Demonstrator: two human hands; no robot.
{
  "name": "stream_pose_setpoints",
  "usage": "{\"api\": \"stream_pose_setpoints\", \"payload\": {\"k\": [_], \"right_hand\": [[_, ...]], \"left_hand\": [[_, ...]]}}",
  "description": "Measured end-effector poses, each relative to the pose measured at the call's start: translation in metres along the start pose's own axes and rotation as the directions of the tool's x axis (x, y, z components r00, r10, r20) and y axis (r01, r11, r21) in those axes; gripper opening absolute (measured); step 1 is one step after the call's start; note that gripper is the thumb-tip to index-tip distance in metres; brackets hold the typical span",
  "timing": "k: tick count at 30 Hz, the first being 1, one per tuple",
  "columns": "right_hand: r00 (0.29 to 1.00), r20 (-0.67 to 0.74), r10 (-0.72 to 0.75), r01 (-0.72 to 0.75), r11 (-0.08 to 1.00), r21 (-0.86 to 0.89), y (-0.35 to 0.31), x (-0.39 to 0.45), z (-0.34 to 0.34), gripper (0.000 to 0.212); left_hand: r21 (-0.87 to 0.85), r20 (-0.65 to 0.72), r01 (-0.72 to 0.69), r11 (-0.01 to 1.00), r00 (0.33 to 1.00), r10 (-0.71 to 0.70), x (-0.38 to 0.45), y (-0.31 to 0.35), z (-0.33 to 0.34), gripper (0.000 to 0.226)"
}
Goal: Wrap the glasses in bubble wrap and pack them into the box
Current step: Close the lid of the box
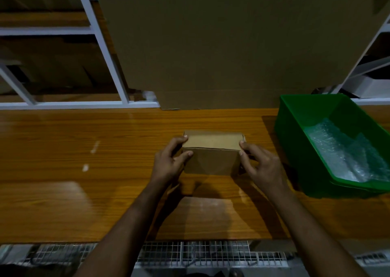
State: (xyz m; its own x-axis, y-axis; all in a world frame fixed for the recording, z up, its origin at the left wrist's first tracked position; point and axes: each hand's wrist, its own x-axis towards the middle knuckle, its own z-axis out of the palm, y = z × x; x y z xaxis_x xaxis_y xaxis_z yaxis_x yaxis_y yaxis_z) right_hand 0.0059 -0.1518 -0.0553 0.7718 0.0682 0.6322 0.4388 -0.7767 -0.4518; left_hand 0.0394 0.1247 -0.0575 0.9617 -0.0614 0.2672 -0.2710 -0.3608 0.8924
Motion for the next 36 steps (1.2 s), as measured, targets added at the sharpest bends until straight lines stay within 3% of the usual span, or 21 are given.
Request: {"api": "stream_pose_setpoints", "payload": {"k": [3,7,9,11,13,14,18,24,27,31,36], "right_hand": [[1.0,0.022,-0.01,0.01,1.0,-0.016,0.0,0.0,0.003,0.026],[0.959,0.163,0.232,-0.265,0.938,0.224,0.004,-0.01,-0.006,0.052],[0.87,0.198,0.451,-0.491,0.771,0.405,0.001,-0.011,-0.007,0.058],[0.725,0.285,0.626,-0.667,0.537,0.517,-0.006,0.003,-0.006,0.038],[0.629,0.415,0.657,-0.755,0.389,0.528,-0.017,0.018,-0.006,0.024],[0.624,0.447,0.641,-0.768,0.398,0.502,-0.021,0.023,-0.006,0.027],[0.706,0.363,0.608,-0.705,0.654,0.275,-0.019,0.028,0.006,0.036],[0.818,0.156,0.553,-0.575,0.795,0.193,-0.021,0.029,0.018,0.033],[0.813,0.027,0.581,-0.58,0.807,0.109,-0.026,0.015,0.031,0.04],[0.759,-0.014,0.651,-0.65,0.758,-0.049,-0.02,-0.023,0.059,0.017],[0.738,-0.028,0.674,-0.671,0.731,-0.122,-0.019,-0.034,0.068,0.012]], "left_hand": [[0.036,0.006,0.0,0.999,1.0,-0.001,-0.002,0.004,0.0,0.04],[0.108,0.033,0.031,0.994,0.999,-0.035,0.0,0.013,-0.005,0.043],[0.056,0.06,0.086,0.995,0.994,-0.09,0.002,0.018,-0.007,0.049],[-0.087,0.053,0.227,0.97,0.973,-0.223,0.005,0.025,-0.009,0.057],[-0.143,0.042,0.347,0.927,0.938,-0.345,0.012,0.029,-0.008,0.059],[-0.116,0.044,0.376,0.919,0.927,-0.373,0.015,0.03,-0.008,0.053],[-0.107,0.047,0.408,0.907,0.913,-0.405,0.022,0.034,-0.005,0.028],[-0.103,-0.036,0.27,0.957,0.961,-0.275,0.012,0.028,0.005,0.03],[-0.007,-0.106,0.192,0.981,0.976,-0.192,0.003,0.02,0.018,0.04],[0.129,-0.219,0.288,0.949,0.942,-0.256,-0.023,-0.007,0.038,0.044],[0.214,-0.195,0.262,0.941,0.956,-0.221,-0.037,-0.014,0.041,0.047]]}}
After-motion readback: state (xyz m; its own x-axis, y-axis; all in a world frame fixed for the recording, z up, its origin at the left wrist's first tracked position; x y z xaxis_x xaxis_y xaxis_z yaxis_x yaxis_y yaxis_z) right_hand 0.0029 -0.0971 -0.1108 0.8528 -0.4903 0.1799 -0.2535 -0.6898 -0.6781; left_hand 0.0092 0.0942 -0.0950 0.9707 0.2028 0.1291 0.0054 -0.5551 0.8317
